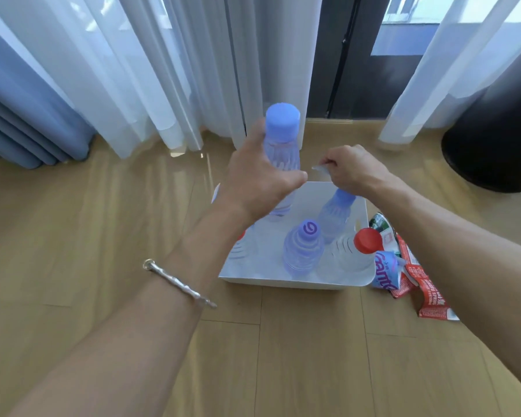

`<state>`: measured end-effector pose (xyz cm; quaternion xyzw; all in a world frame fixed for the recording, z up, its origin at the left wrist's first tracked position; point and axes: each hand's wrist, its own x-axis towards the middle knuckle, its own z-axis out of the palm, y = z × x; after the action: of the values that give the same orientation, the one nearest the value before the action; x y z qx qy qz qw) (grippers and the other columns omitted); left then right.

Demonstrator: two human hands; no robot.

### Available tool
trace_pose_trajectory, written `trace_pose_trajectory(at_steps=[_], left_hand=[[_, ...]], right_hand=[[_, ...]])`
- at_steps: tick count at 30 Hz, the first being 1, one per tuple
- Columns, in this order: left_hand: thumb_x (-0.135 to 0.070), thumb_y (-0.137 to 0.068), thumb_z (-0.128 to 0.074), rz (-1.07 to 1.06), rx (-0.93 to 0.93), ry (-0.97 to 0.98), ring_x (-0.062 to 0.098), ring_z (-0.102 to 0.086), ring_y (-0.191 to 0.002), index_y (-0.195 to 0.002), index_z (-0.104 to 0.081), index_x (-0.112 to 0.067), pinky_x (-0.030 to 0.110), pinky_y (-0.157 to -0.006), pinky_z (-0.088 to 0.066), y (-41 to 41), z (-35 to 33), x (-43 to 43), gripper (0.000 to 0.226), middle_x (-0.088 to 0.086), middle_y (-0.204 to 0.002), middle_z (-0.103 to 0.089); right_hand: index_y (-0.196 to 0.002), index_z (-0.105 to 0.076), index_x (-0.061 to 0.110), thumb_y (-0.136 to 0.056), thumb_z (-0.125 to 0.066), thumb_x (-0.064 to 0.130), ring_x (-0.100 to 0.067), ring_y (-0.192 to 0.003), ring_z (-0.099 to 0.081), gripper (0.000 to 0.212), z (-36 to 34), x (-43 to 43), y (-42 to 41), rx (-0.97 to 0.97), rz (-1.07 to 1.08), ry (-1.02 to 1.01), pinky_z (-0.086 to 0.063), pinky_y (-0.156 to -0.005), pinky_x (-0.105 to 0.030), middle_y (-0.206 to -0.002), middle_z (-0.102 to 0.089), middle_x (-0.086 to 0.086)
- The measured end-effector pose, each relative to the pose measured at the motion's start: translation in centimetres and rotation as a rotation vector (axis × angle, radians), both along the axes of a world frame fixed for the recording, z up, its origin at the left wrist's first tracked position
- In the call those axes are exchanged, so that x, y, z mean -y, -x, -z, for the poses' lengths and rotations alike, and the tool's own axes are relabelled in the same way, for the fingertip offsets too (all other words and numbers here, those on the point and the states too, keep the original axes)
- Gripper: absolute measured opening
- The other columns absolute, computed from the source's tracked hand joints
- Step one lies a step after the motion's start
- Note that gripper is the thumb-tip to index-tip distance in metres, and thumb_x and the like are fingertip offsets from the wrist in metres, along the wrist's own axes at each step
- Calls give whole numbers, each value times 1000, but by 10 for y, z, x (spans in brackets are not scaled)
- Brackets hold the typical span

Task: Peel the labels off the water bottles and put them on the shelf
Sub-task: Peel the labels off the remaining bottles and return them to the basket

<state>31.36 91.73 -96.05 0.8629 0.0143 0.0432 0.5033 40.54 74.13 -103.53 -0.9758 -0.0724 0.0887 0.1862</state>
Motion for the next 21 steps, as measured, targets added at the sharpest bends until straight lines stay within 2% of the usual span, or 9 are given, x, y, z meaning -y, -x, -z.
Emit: trace_pose_trajectory(at_steps=[3,6,9,11,13,15,18,20,21], left_hand=[[-19,-71,-78,-13,-3,6,12,-57,-90,-119,-51,-22,15,-74,-43,5,-4,-6,55,-19,-88,-54],[-20,-70,-78,-64,-10,36,12,-59,-93,-118,-53,-21,22,-79,-47,7,-9,-13,54,-11,-97,-59],[-18,-71,-78,-64,0,35,11,-58,-89,-118,-52,-21,20,-76,-46,6,-10,-19,54,-12,-94,-56],[-18,-72,-77,-55,-19,30,8,-56,-87,-119,-50,-22,17,-74,-45,5,-7,-20,55,-16,-91,-53],[-18,-73,-77,-46,-33,19,9,-55,-88,-121,-48,-23,16,-74,-43,6,-4,-17,56,-18,-89,-51],[-17,-73,-76,-31,-43,17,15,-55,-92,-120,-48,-21,15,-75,-42,6,-2,-13,56,-16,-89,-50],[-16,-73,-76,11,-51,-2,18,-54,-93,-119,-47,-17,14,-72,-41,3,2,-7,54,-10,-92,-51],[-17,-73,-76,25,-59,-22,17,-53,-91,-119,-47,-16,13,-71,-40,3,4,-4,54,-9,-93,-51],[-17,-73,-76,17,-64,-31,17,-53,-90,-118,-47,-16,13,-70,-40,2,6,-2,53,-8,-92,-51]], right_hand=[[-104,-72,16,-92,-41,11,-30,-95,-60,33,10,-5,-9,1,-31,23,-51,-80,-33,-109,-69,-9],[-103,-72,17,-92,-44,11,-28,-92,-59,31,12,-12,-12,-36,-74,71,-44,-75,-28,-106,-69,-7],[-98,-72,14,-88,-47,11,-31,-91,-61,27,16,-19,-15,-99,-113,172,-51,-75,-32,-102,-70,-9],[-102,-70,13,-85,-47,11,-32,-93,-62,28,18,-23,-14,-164,-152,247,-53,-76,-35,-105,-69,-10],[-114,-66,16,-85,-51,13,-28,-90,-58,32,18,-24,-13,-246,-184,287,-47,-72,-32,-108,-65,-7],[-123,-61,19,-85,-59,19,-22,-90,-52,38,15,-22,-13,-330,-210,261,-41,-75,-29,-104,-59,-2],[-123,-59,18,-80,-71,35,-23,-98,-54,47,6,-18,-9,-414,-222,206,-44,-83,-32,-107,-58,0],[-114,-63,15,-84,-67,37,-24,-98,-55,38,-7,-20,-3,-379,-235,190,-43,-81,-33,-108,-61,-3],[-109,-65,14,-86,-63,37,-25,-97,-57,32,-16,-22,0,-304,-225,116,-43,-79,-33,-106,-64,-5]])
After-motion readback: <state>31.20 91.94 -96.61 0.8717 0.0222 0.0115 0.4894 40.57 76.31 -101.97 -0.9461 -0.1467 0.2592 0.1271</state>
